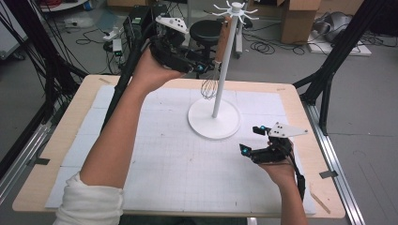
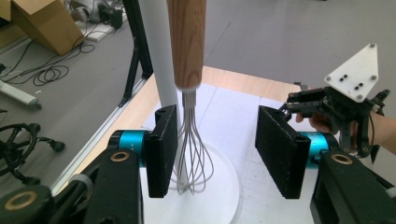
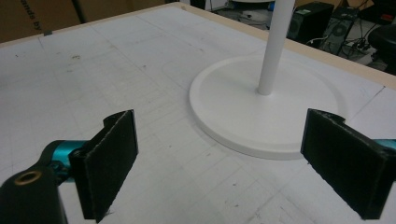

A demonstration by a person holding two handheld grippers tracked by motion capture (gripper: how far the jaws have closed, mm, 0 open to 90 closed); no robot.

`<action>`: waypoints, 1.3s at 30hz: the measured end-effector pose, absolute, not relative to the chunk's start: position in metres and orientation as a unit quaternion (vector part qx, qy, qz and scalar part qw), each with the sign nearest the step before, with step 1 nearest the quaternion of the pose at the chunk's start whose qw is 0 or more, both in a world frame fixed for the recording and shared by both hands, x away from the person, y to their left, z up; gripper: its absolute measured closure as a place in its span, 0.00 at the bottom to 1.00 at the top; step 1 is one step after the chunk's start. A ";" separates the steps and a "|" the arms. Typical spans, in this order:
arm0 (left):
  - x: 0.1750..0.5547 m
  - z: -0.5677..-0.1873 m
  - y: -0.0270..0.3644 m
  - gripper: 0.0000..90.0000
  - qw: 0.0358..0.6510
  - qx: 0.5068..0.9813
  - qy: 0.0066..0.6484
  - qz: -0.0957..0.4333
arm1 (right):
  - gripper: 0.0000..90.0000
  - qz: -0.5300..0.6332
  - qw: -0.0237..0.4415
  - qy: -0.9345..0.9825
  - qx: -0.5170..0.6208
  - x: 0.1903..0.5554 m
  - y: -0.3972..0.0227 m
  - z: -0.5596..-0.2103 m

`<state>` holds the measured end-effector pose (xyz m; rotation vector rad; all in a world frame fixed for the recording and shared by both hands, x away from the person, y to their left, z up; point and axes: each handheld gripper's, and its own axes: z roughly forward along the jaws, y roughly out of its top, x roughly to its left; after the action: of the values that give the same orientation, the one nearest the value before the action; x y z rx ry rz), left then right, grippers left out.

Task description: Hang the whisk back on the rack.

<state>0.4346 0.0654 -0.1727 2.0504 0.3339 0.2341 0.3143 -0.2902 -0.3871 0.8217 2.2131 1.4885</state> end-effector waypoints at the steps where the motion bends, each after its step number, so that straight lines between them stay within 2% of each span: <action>1: 0.434 -0.175 0.068 0.54 0.503 0.847 0.140 0.096 | 0.11 0.525 0.170 0.781 0.292 0.314 -0.290 -0.387; 16: 0.426 -0.214 0.107 0.50 0.512 0.840 0.160 0.082 | 0.11 0.520 0.172 0.785 0.290 0.314 -0.289 -0.388; 29: 0.402 -0.220 0.118 0.40 0.536 0.831 0.125 0.085 | 0.11 0.519 0.172 0.786 0.289 0.314 -0.287 -0.388; 39: 0.383 -0.242 0.144 0.35 0.551 0.819 0.131 0.085 | 0.11 0.519 0.171 0.786 0.289 0.314 -0.287 -0.388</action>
<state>0.3833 0.1437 -0.2424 1.9383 0.3103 0.2015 0.3139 -0.2873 -0.3882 0.8209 2.2316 1.4747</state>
